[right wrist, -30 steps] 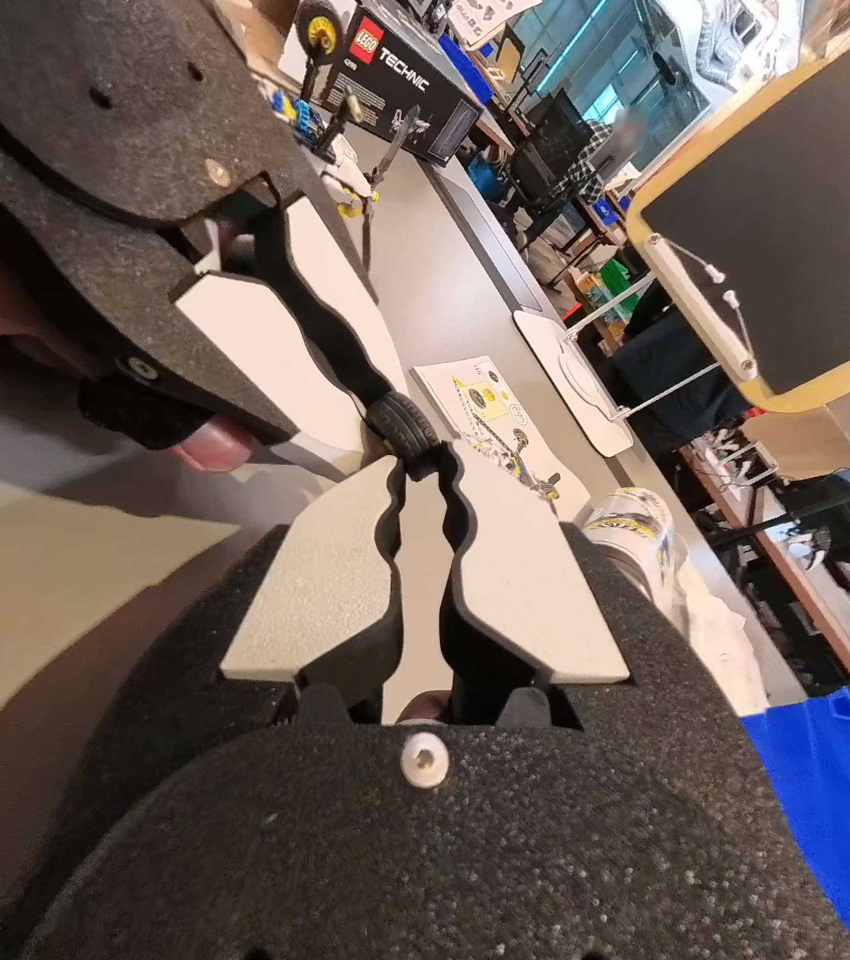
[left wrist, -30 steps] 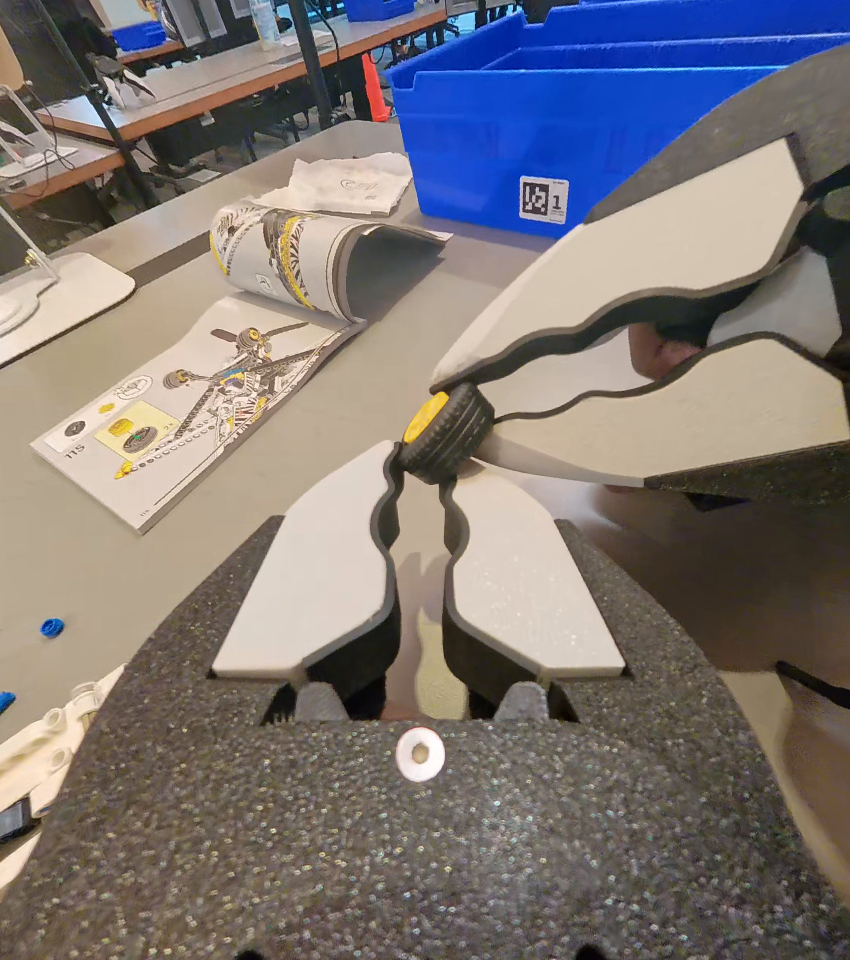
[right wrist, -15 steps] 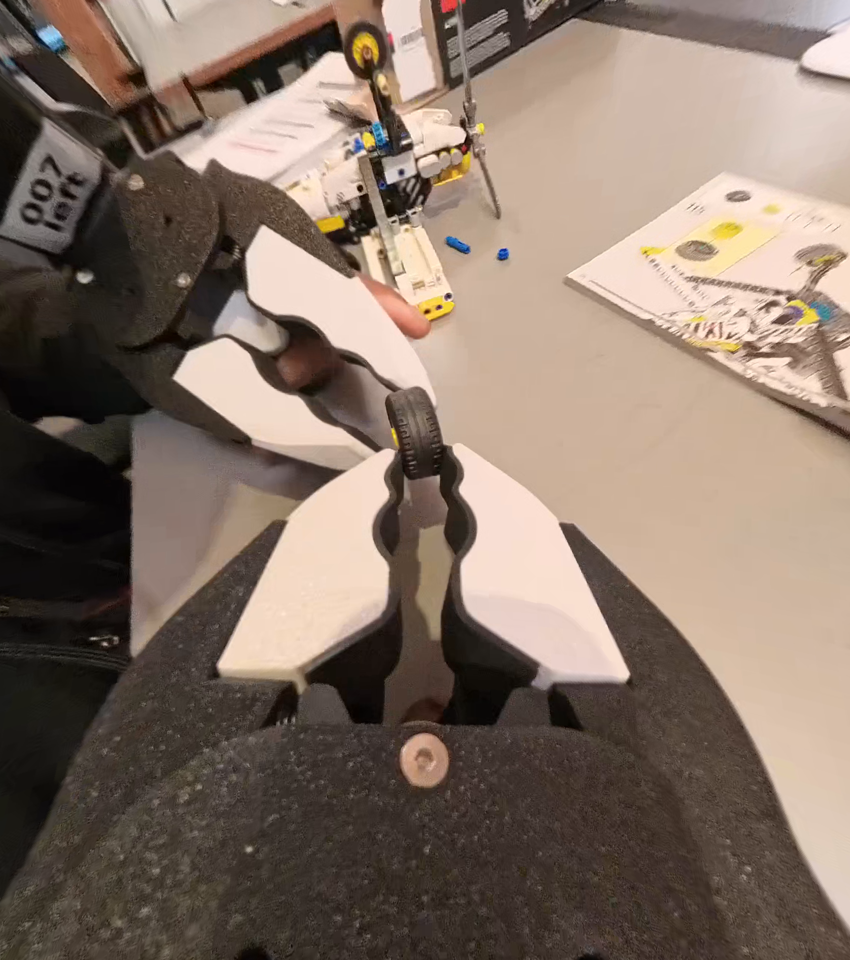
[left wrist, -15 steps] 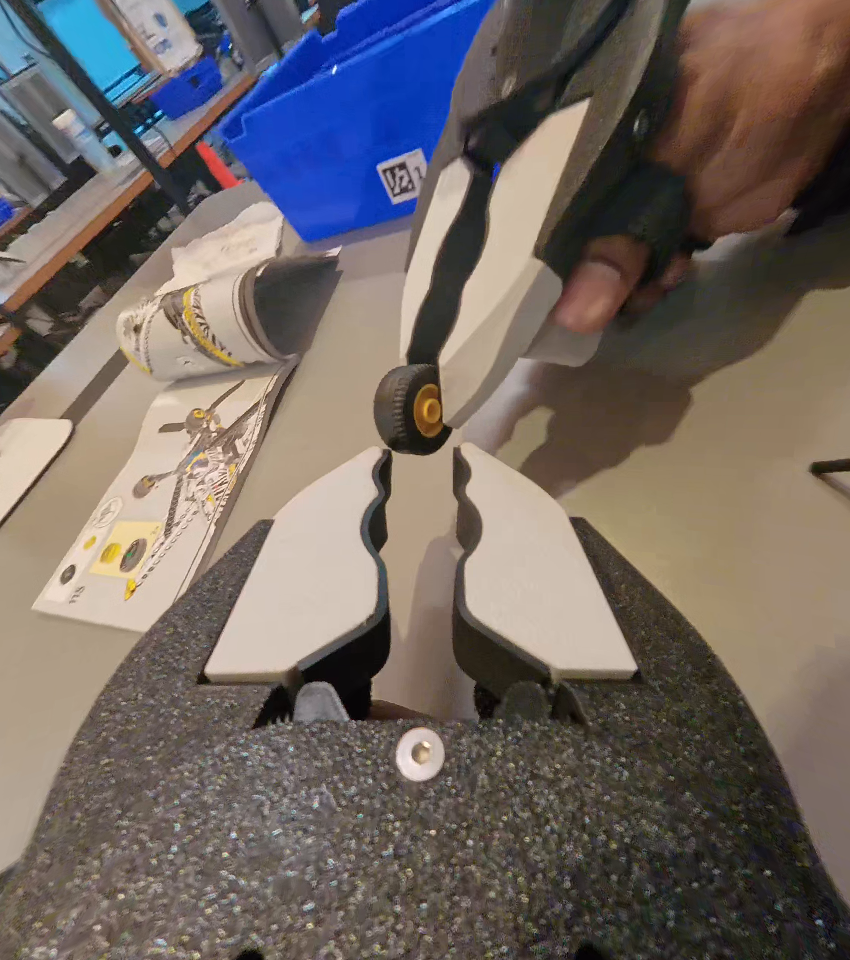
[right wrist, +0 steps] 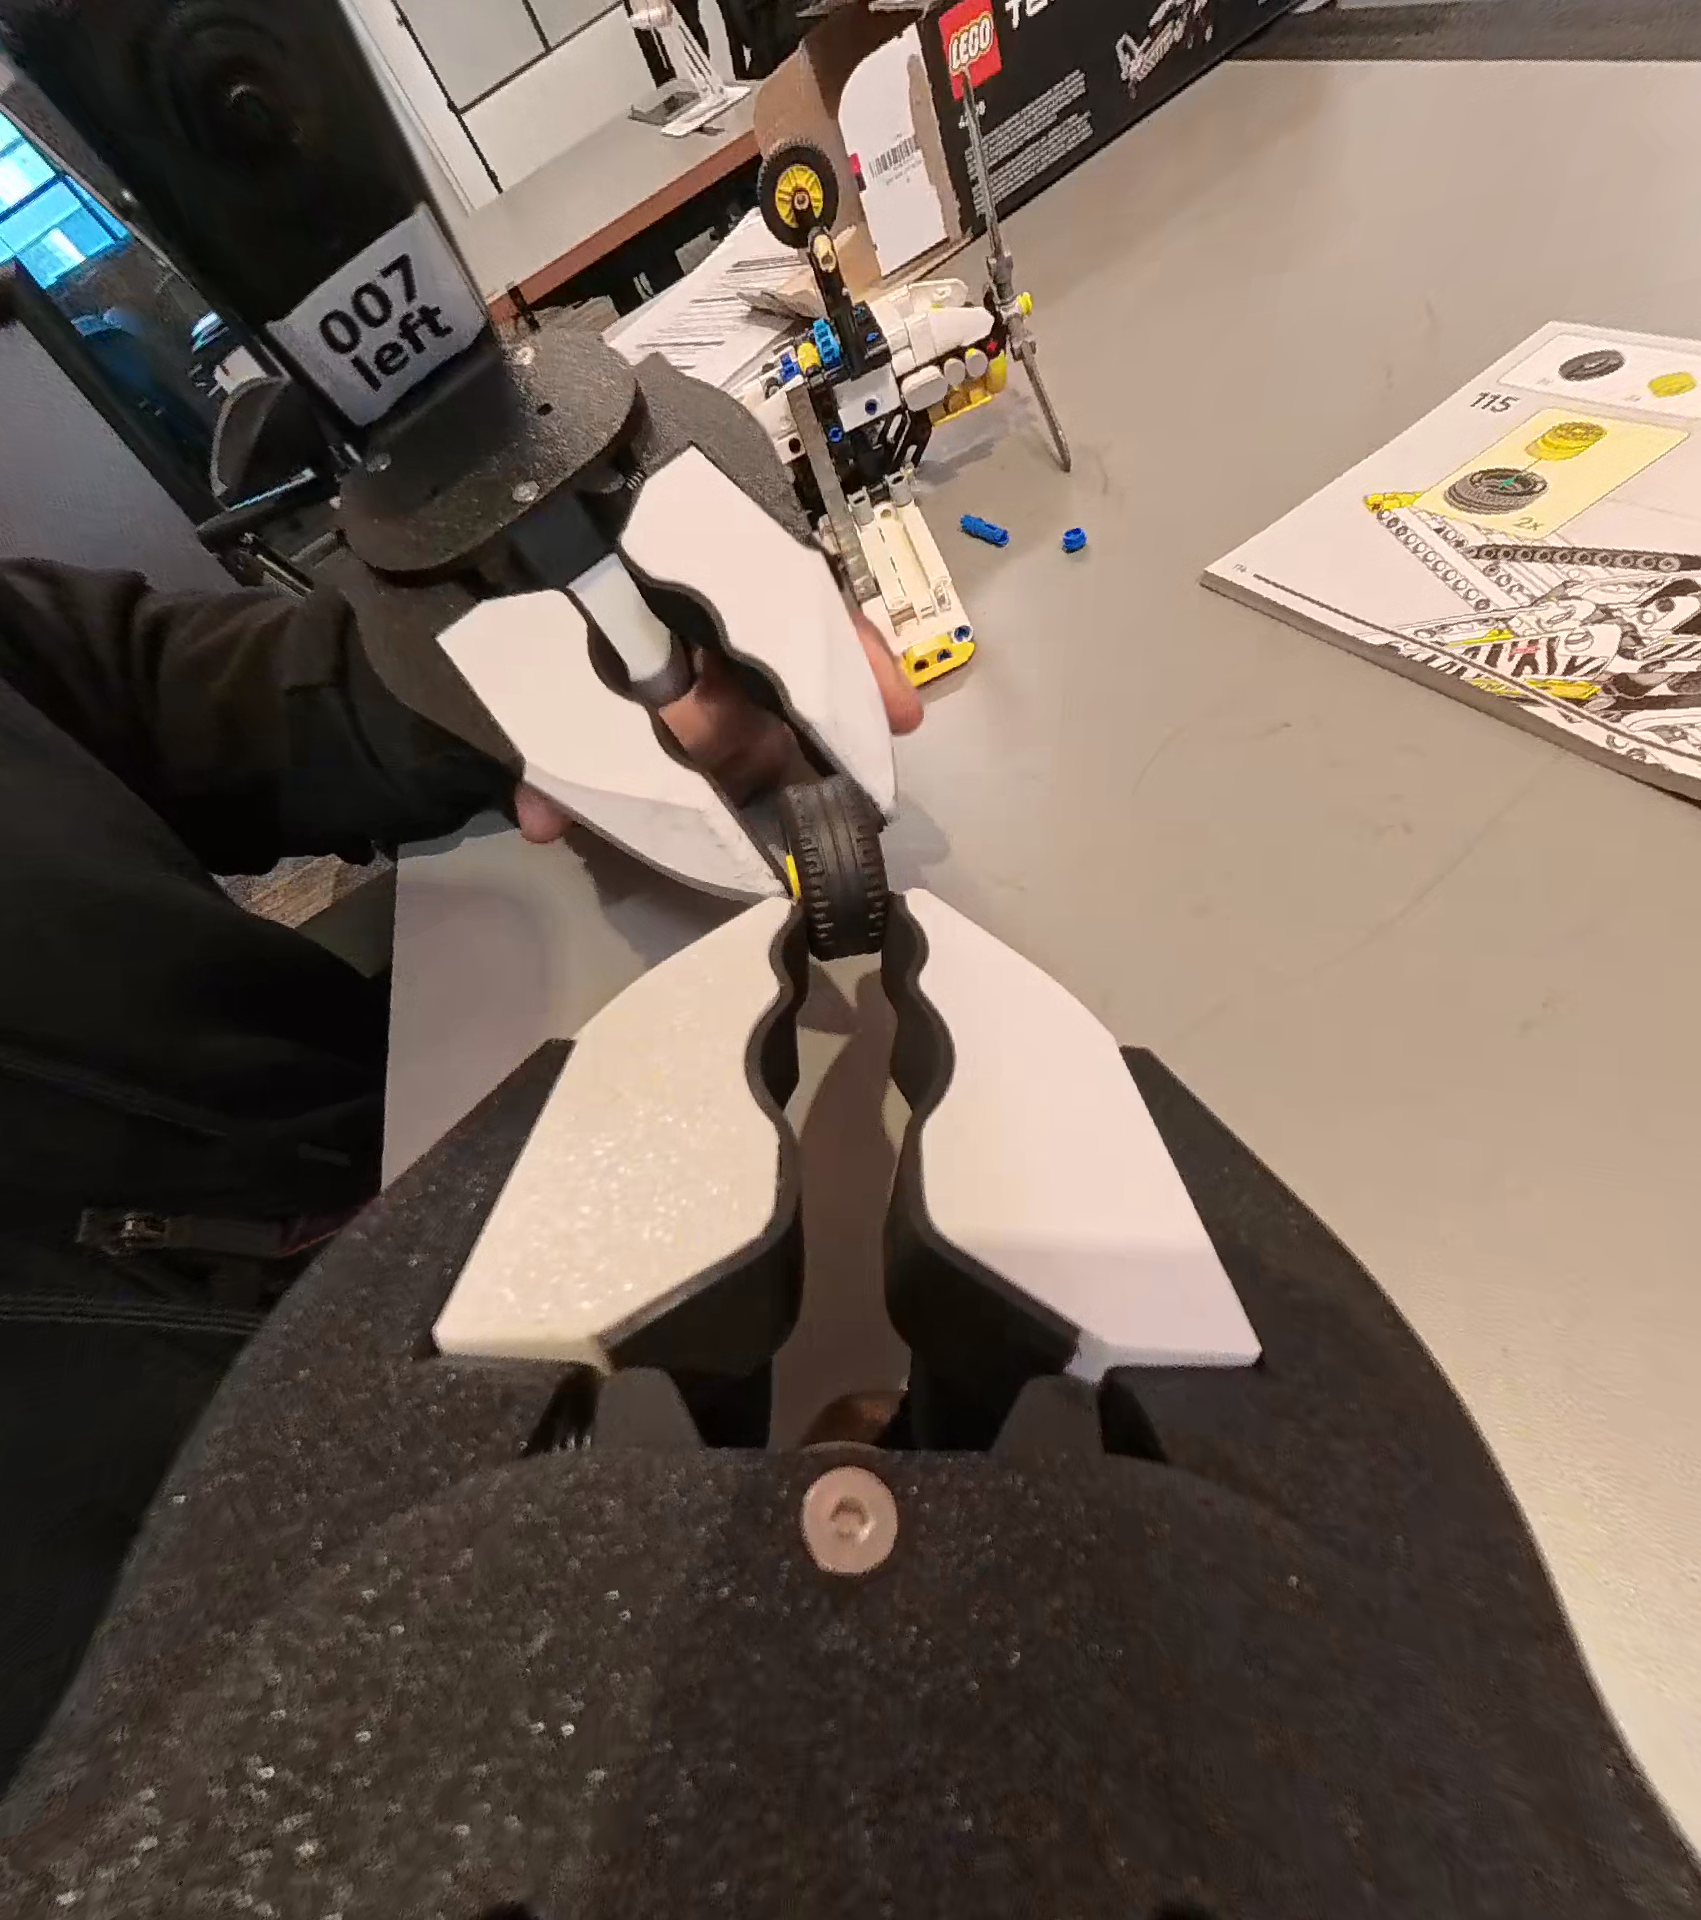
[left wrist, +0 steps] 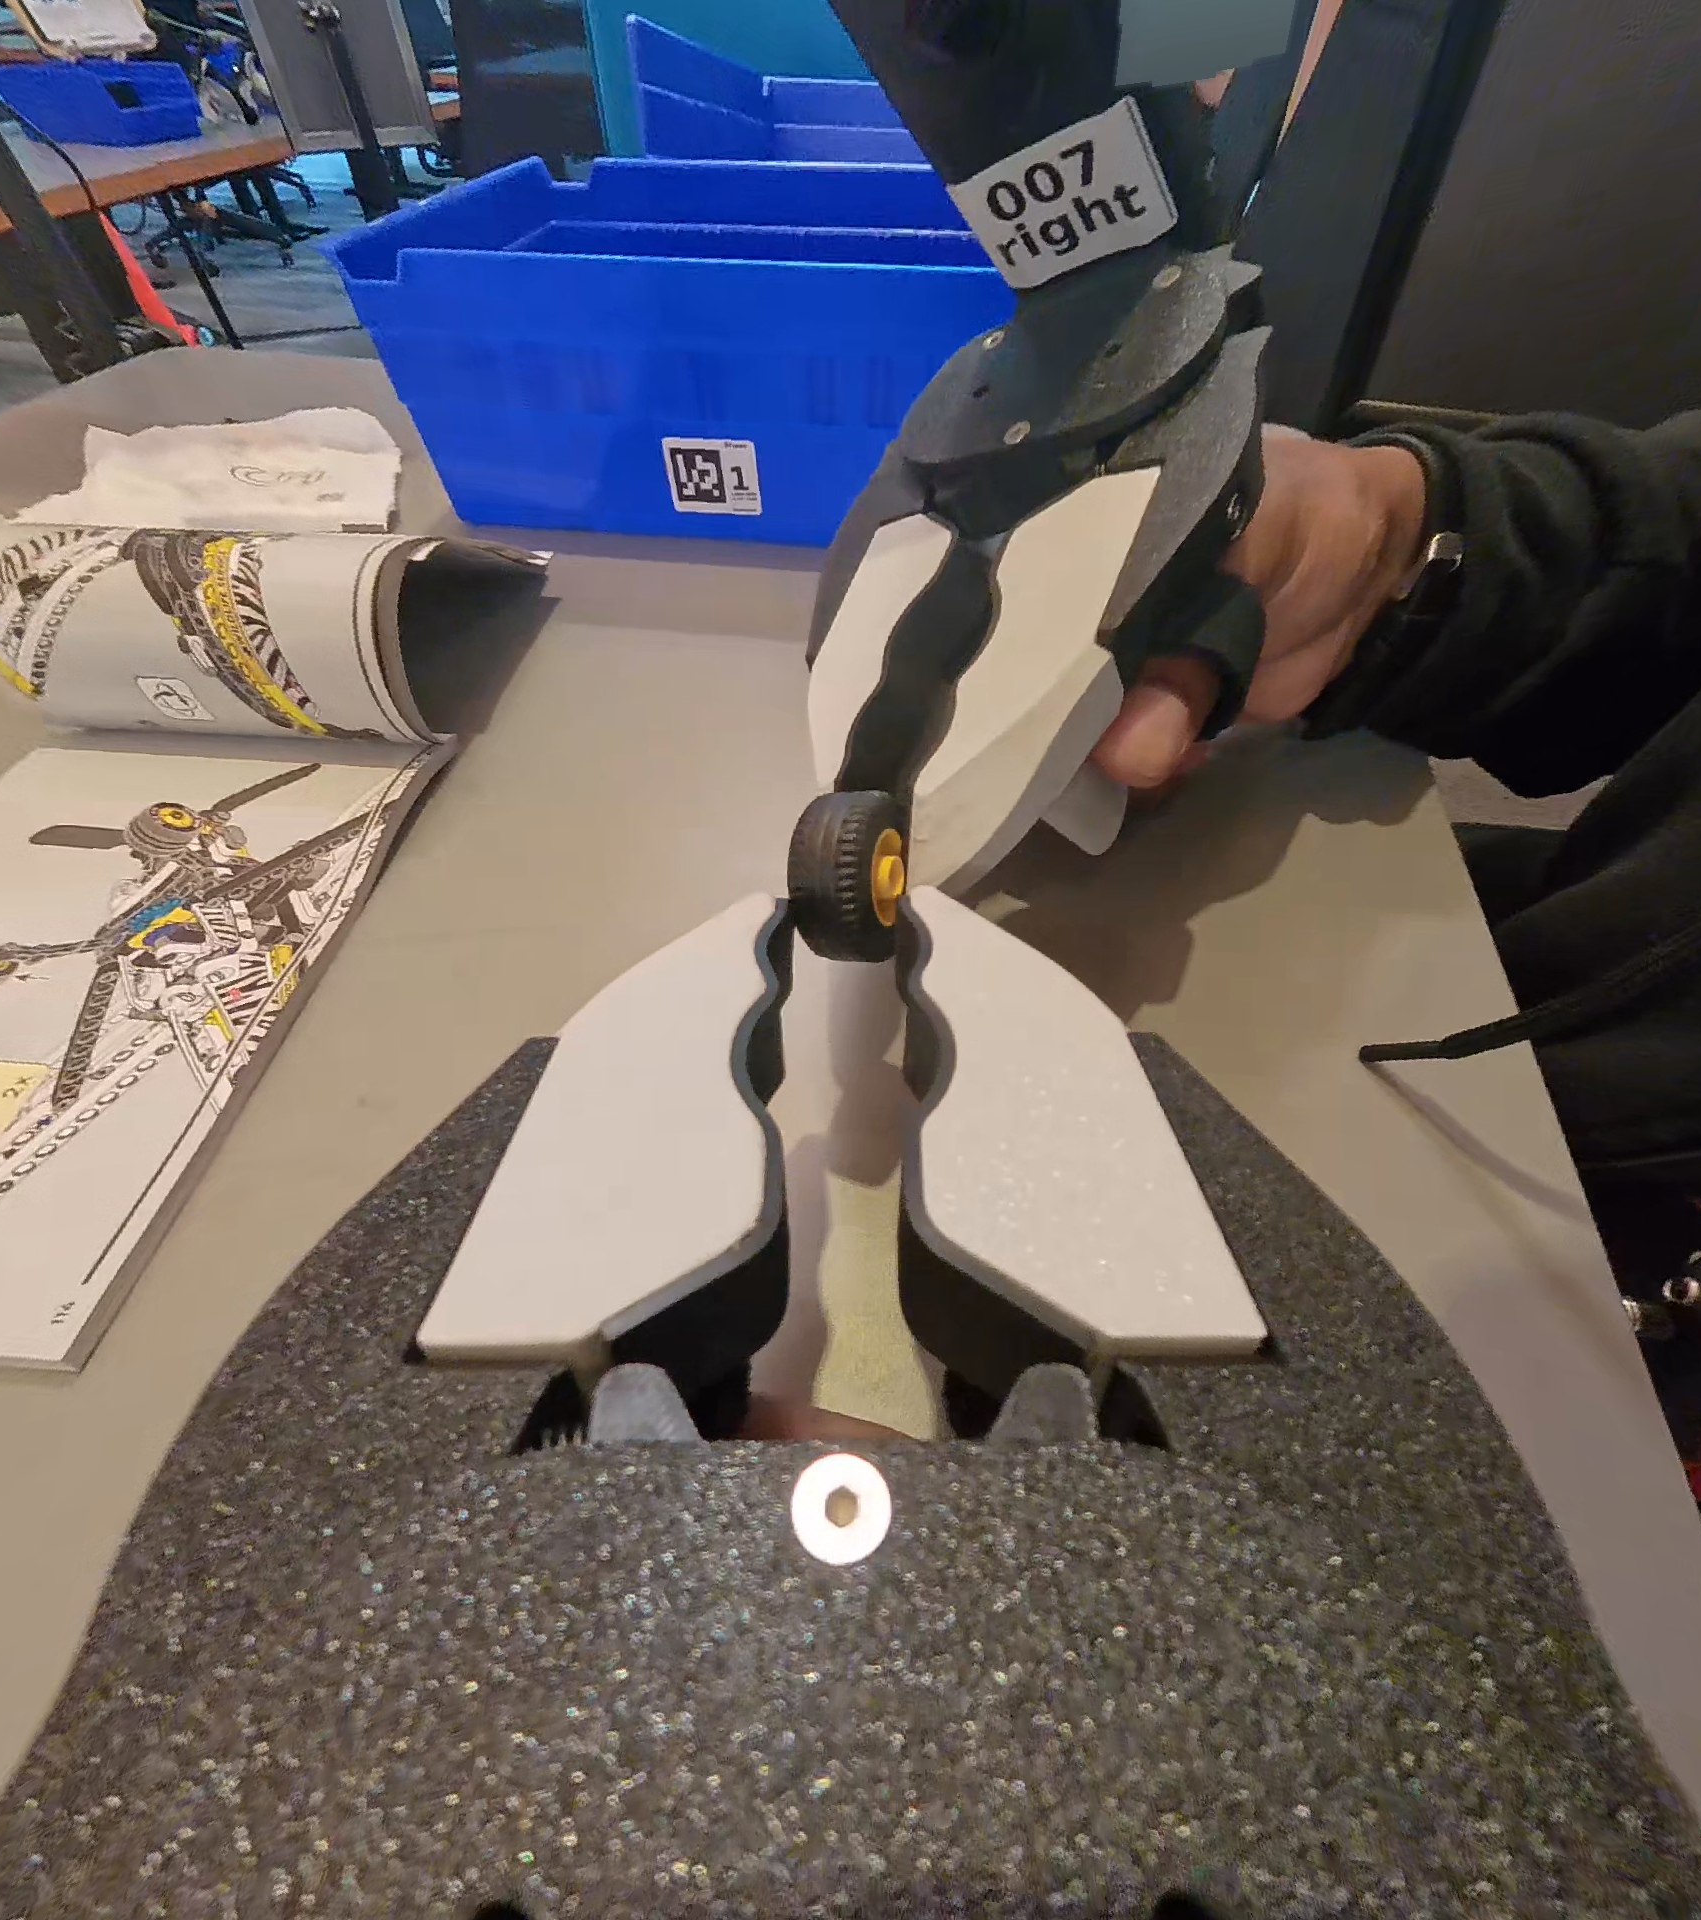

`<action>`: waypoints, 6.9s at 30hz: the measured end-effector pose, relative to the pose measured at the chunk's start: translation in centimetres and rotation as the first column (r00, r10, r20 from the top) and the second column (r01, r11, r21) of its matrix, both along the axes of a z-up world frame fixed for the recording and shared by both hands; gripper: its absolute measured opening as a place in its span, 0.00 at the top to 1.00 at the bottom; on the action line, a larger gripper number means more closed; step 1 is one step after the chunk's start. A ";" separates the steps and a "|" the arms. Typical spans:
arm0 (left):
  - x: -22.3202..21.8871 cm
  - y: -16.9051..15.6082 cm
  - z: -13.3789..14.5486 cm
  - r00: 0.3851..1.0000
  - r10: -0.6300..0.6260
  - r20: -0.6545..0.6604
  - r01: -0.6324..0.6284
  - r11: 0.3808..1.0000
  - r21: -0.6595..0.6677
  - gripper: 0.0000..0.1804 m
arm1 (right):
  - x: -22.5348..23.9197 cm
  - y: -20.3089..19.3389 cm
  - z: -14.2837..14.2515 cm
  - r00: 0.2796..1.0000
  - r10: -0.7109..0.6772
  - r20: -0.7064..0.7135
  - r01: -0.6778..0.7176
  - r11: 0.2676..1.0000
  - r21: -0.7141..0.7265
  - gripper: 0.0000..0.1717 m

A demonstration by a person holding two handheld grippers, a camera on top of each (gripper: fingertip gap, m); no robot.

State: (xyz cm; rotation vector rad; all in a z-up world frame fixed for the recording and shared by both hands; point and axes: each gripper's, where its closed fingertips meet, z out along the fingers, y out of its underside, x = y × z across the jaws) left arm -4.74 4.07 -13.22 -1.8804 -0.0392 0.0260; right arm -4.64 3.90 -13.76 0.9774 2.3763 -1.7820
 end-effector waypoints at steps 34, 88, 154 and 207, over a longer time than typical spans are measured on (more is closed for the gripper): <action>-0.9 -0.4 1.3 0.963 0.247 -0.107 -0.238 0.967 0.089 0.91 | -0.9 -0.2 0.9 0.892 -0.239 -0.384 0.323 0.931 0.172 0.92; -0.6 -0.7 1.7 0.789 0.017 -0.614 -0.003 1.000 0.024 0.81 | -0.3 -0.4 0.7 0.796 -0.239 -0.557 0.432 0.868 0.245 0.92; -2.6 0.2 -2.0 0.593 0.046 -0.804 -0.475 0.826 -0.303 0.92 | -0.5 0.4 0.2 0.674 0.005 -0.738 0.506 0.725 0.467 0.91; 0.0 -1.0 -5.1 1.000 -0.010 0.009 0.013 0.927 -0.376 0.92 | -0.5 -2.2 -1.1 0.827 0.355 -0.436 -0.068 0.833 0.549 0.90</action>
